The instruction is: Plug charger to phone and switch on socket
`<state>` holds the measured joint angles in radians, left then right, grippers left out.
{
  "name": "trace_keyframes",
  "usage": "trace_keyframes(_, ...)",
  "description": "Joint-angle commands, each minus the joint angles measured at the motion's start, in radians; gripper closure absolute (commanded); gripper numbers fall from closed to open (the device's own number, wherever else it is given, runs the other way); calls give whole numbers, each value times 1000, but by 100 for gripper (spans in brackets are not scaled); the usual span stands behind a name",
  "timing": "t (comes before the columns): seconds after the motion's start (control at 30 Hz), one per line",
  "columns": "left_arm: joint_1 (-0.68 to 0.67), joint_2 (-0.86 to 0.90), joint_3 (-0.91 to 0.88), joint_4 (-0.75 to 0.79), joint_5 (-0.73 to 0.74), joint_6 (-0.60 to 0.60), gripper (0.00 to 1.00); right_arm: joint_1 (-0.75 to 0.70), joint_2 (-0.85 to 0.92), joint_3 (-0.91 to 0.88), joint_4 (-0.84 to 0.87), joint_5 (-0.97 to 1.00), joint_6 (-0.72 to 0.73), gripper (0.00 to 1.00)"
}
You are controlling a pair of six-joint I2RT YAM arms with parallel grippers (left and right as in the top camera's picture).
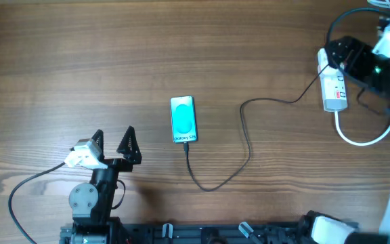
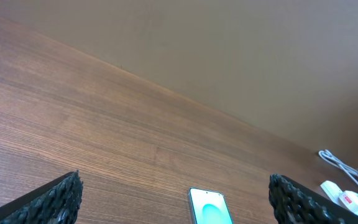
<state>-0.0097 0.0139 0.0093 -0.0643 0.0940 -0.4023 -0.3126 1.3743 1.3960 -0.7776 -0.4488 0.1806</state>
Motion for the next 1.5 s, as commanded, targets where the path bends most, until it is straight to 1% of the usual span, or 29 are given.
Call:
trace_keyframes(0.0, 7, -9, -4, -7, -10, 5, 0, 29, -70, 3, 2, -16, -17, 0)
trace_keyframes(0.07, 7, -9, -4, -7, -10, 5, 0, 69, -84, 3, 10, 149, -90, 0)
trace_keyframes(0.17, 7, -9, -4, -7, -10, 5, 0, 162, -86, 3, -25, 460, -102, 0)
trace_keyframes(0.2, 7, -9, -4, -7, -10, 5, 0, 192, -86, 3, -48, 520, -102, 0)
trace_keyframes(0.23, 7, -9, -4, -7, -10, 5, 0, 224, -87, 3, -69, 552, -103, 0)
trace_keyframes(0.33, 7, -9, -4, -7, -10, 5, 0, 264, -89, 1, -95, 560, -114, 0)
trace_keyframes(0.4, 7, -9, -4, -7, -10, 5, 0, 264, -92, -50, -86, 544, -151, 0)
trace_keyframes(0.43, 7, -9, -4, -7, -10, 5, 0, 264, -99, -94, -55, 529, -164, 0)
trace_keyframes(0.5, 7, -9, -4, -7, -10, 5, 0, 264, -124, -217, 77, 457, -210, 0)
trace_keyframes(0.53, 7, -9, -4, -7, -10, 5, 0, 264, -145, -311, 183, 403, -235, 0)
trace_keyframes(0.6, 7, -9, -4, -7, -10, 5, 0, 264, -196, -525, 411, 335, -232, 0)
trace_keyframes(0.63, 7, -9, -4, -7, -10, 5, 0, 264, -210, -577, 464, 318, -231, 0)
trace_keyframes(0.73, 7, -9, -4, -7, -10, 5, 0, 264, -300, -858, 741, 267, -198, 0)
trace_keyframes(0.83, 7, -9, -4, -7, -10, 5, 0, 264, -372, -1045, 894, 272, -143, 0)
trace_keyframes(0.97, 7, -9, -4, -7, -10, 5, 0, 264, -459, -1245, 1028, 275, -99, 0)
trace_keyframes(1.1, 7, -9, -4, -7, -10, 5, 0, 264, -544, -1372, 1055, 275, -60, 0)
trace_keyframes(1.13, 7, -9, -4, -7, -10, 5, 0, 264, -573, -1393, 1040, 278, -43, 0)
trace_keyframes(1.3, 7, -9, -4, -7, -10, 5, 0, 264, -739, -1391, 888, 296, -43, 0)
trace_keyframes(1.37, 7, -9, -4, -7, -10, 5, 0, 264, -825, -1391, 800, 322, -47, 0)
trace_keyframes(1.47, 7, -9, -4, -7, -10, 5, 0, 264, -932, -1391, 783, 355, -50, 0)
